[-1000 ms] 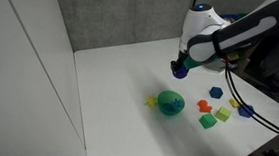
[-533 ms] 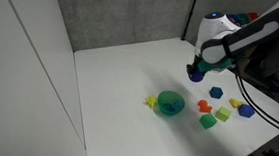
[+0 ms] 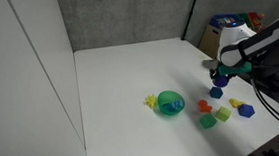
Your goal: Move the purple ball from the bowl to the dark blue block
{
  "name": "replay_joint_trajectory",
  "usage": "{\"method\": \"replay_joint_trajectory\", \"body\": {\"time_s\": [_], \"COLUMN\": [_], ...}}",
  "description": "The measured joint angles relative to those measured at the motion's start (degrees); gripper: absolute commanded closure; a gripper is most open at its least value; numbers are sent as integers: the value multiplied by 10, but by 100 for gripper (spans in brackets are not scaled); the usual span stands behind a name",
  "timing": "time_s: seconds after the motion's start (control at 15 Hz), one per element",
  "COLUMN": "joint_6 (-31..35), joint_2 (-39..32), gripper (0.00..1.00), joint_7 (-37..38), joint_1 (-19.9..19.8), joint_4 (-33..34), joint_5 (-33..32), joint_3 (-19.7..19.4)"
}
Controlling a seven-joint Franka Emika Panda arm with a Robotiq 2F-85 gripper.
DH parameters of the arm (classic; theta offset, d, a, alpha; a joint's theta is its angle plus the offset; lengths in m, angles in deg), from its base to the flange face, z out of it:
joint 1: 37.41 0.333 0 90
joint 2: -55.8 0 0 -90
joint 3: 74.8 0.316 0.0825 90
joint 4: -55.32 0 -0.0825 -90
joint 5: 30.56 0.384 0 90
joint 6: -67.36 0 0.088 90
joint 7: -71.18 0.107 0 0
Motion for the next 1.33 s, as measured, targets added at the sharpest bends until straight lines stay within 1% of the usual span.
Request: {"method": "replay_joint_trajectory", "body": {"time_s": [0.2,0.4,0.87,1.33], "joint_6": [0,0,1,0], "joint_2": [-11,-20,-44,-65], "gripper": [57,57,57,57], "joint_7": [8,13,34,40], "joint_1": [-19,-30,-26,-10], "joint_4": [-2,-2,9,35], "joint_5": [0,0,0,0], "joint_3": [-17,-21,-21,-19]}}
